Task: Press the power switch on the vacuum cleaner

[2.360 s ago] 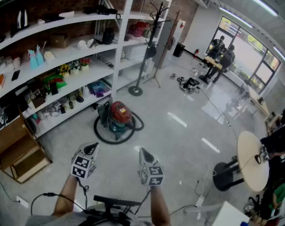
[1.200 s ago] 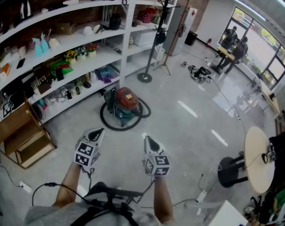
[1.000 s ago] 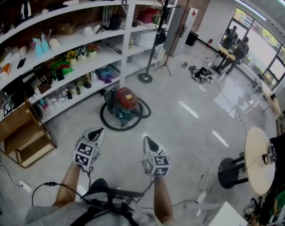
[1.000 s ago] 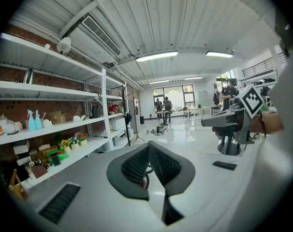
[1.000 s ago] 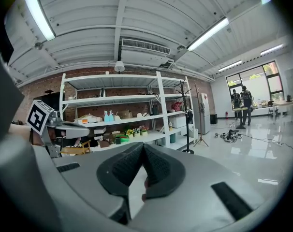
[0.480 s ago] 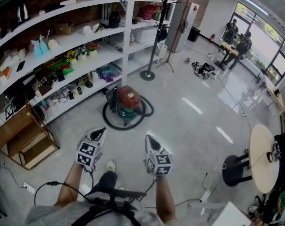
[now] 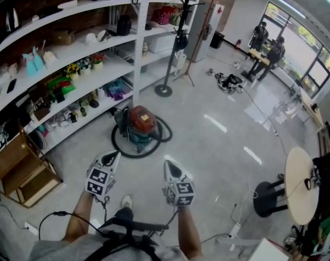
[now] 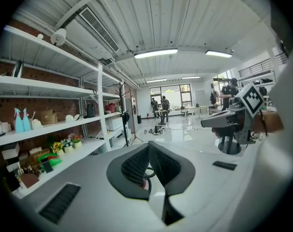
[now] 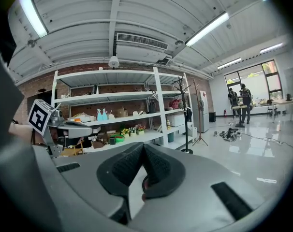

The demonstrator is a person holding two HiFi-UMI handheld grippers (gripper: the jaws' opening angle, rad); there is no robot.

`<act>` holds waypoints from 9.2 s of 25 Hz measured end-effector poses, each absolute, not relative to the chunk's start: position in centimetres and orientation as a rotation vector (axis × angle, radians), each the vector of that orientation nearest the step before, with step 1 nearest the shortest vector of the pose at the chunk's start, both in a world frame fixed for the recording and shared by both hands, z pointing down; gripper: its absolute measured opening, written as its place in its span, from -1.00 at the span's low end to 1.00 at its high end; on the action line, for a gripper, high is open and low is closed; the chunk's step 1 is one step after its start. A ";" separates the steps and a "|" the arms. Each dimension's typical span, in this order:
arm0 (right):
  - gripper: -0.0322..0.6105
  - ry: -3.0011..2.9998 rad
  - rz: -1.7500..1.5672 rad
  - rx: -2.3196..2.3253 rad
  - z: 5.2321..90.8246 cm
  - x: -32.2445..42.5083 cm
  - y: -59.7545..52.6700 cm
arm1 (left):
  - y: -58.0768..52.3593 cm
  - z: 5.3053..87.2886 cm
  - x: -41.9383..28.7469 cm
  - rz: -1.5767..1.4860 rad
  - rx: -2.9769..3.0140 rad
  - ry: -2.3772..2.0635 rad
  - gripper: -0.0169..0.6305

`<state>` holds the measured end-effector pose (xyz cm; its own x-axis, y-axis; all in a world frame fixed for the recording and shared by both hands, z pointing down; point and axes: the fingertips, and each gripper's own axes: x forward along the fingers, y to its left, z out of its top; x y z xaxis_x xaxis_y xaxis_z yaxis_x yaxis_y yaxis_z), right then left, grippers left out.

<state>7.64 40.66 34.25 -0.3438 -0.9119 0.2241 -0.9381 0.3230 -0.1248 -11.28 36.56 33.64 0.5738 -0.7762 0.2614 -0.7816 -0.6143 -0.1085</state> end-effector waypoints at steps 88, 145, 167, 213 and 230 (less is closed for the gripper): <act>-0.86 -2.527 0.446 1.618 36.1 10.1 -11.2 | -12.8 33.7 -9.1 0.494 2.666 -1.479 -0.93; -0.86 -2.249 0.789 1.732 55.9 10.3 -16.6 | -21.5 53.4 -7.6 0.586 2.668 -1.118 -0.93; -0.86 -2.220 0.862 1.676 68.2 10.5 -17.9 | -23.0 64.3 -7.7 0.674 2.651 -1.071 -0.93; -0.86 -2.151 0.962 1.562 83.3 9.5 -19.6 | -22.7 78.2 -5.7 0.724 2.553 -0.958 -0.93; -0.86 -2.136 0.969 1.514 87.0 8.6 -21.1 | -22.3 78.0 -5.4 0.722 2.568 -0.929 -0.93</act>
